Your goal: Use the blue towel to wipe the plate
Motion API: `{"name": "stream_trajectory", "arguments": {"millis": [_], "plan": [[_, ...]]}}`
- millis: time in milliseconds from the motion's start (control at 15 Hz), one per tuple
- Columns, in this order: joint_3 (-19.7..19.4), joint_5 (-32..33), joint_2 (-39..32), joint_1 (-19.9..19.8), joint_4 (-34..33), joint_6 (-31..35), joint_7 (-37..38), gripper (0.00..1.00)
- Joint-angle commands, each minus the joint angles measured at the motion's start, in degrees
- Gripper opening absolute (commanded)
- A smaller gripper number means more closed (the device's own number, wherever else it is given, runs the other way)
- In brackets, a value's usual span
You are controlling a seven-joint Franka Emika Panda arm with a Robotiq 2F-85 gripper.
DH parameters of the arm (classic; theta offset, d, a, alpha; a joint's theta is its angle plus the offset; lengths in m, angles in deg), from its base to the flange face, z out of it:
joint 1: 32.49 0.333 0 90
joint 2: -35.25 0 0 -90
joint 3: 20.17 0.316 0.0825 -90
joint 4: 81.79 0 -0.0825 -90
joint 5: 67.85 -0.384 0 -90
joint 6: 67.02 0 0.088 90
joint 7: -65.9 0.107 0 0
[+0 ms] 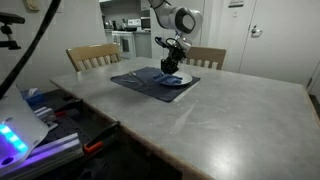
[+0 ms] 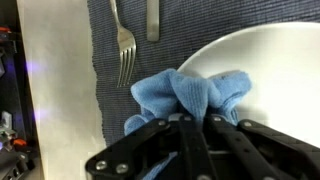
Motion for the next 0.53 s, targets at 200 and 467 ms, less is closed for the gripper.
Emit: {"name": "stream_trajectory", "arguments": {"millis": [200, 467], "plan": [[-1.53, -0.90, -0.77, -0.41, 0.90, 6.04, 0.50, 0.02], [-1.62, -0.36, -2.10, -0.63, -1.53, 6.23, 0.28, 0.02]]}}
